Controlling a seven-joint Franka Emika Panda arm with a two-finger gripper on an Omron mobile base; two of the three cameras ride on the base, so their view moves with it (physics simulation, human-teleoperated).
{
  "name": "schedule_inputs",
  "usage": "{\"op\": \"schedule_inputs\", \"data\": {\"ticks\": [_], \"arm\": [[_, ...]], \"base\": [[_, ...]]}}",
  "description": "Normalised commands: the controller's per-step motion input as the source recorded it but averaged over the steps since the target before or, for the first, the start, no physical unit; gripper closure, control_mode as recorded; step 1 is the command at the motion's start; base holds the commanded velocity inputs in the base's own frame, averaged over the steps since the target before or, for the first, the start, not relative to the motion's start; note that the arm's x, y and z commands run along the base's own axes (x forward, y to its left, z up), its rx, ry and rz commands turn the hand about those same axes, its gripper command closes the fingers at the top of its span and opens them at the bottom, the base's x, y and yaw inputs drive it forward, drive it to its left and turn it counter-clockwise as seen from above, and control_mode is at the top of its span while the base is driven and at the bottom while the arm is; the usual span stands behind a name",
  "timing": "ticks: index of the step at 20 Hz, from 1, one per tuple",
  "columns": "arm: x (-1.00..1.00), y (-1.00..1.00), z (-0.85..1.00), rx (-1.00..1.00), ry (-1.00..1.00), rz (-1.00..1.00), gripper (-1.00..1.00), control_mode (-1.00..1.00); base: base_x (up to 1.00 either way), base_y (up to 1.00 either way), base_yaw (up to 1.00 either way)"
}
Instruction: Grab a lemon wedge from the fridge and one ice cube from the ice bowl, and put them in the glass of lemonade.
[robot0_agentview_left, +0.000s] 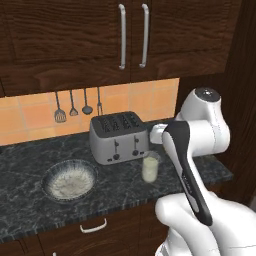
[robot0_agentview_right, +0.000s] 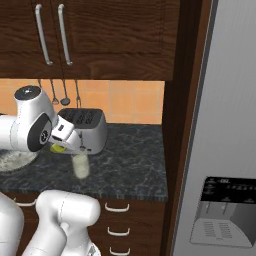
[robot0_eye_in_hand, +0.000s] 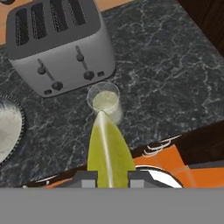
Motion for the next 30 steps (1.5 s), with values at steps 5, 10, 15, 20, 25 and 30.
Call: {"op": "schedule_inputs", "data": {"ticks": [5,10,15,20,25,30], "arm": [[0.21,0.0,0.0,0.0,0.0,0.0,1.0,-1.0],[0.7,0.0,0.0,0.0,0.03,-0.02,1.0,-1.0],[0.66,-0.05,-0.36,0.0,0.09,-0.1,1.0,-1.0],[0.0,-0.02,-0.28,-0.03,-0.1,-0.01,1.0,-1.0],[-0.01,0.08,0.02,-0.1,-0.05,0.0,1.0,-1.0],[0.01,0.03,-0.06,-0.03,0.0,0.0,1.0,-1.0]], "base": [[0.0,0.0,0.0],[0.0,0.0,0.0],[0.0,0.0,0.0],[0.0,0.0,0.0],[0.0,0.0,0.0],[0.0,0.0,0.0]]}}
